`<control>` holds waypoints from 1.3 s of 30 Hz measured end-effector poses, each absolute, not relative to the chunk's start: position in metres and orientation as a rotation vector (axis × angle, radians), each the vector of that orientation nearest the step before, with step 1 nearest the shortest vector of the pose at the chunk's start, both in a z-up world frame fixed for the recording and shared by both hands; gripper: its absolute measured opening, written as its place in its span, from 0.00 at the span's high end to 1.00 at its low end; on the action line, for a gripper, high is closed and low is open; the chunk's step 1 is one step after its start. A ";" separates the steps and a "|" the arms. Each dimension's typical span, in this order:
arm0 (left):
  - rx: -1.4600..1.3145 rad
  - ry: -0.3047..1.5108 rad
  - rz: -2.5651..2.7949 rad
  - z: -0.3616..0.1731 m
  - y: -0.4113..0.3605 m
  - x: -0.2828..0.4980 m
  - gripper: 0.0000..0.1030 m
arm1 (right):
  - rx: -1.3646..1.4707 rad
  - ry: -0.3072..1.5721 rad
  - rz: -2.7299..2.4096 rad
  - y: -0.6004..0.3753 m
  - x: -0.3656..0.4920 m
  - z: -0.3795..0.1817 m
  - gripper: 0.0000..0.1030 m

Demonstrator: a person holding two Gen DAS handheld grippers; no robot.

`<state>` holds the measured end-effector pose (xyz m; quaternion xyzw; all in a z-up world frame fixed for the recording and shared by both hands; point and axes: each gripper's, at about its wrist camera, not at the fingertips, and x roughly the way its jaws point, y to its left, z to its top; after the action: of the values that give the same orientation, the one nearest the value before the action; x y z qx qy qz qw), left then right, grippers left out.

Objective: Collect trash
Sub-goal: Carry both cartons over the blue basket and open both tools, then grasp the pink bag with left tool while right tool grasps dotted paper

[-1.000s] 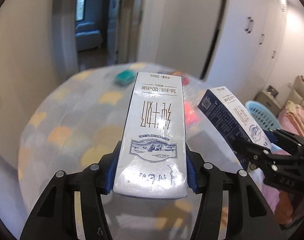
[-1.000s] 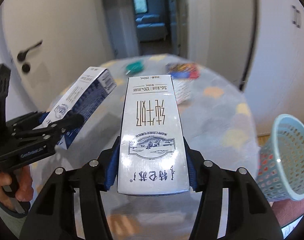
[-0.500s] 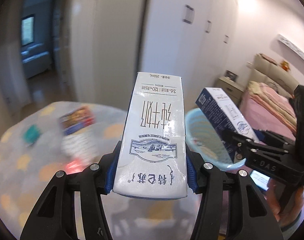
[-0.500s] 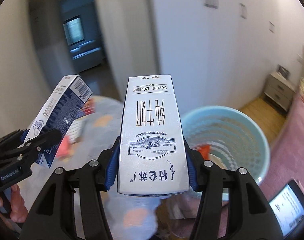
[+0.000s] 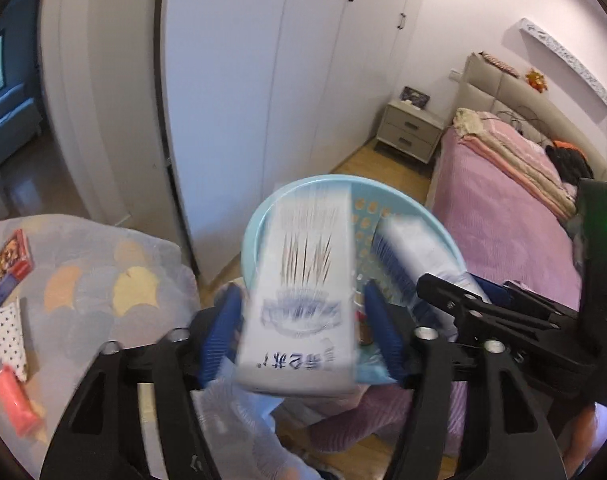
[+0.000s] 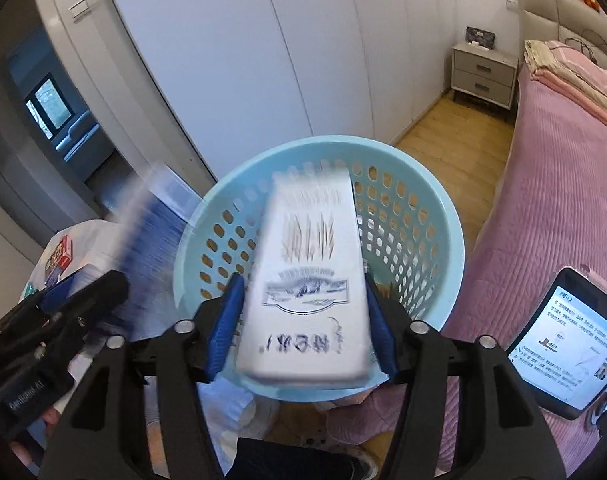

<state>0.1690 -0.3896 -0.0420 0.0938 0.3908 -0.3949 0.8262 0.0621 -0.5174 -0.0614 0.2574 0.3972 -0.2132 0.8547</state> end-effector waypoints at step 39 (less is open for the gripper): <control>-0.074 0.819 -0.379 -0.054 -0.115 0.214 0.24 | 0.241 0.764 0.021 -0.303 0.183 -0.030 0.42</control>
<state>0.2143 -0.1146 -0.0538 -0.0357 0.3955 -0.1829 0.8994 0.1830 -0.3029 -0.0298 0.1172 0.3718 0.0104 0.9208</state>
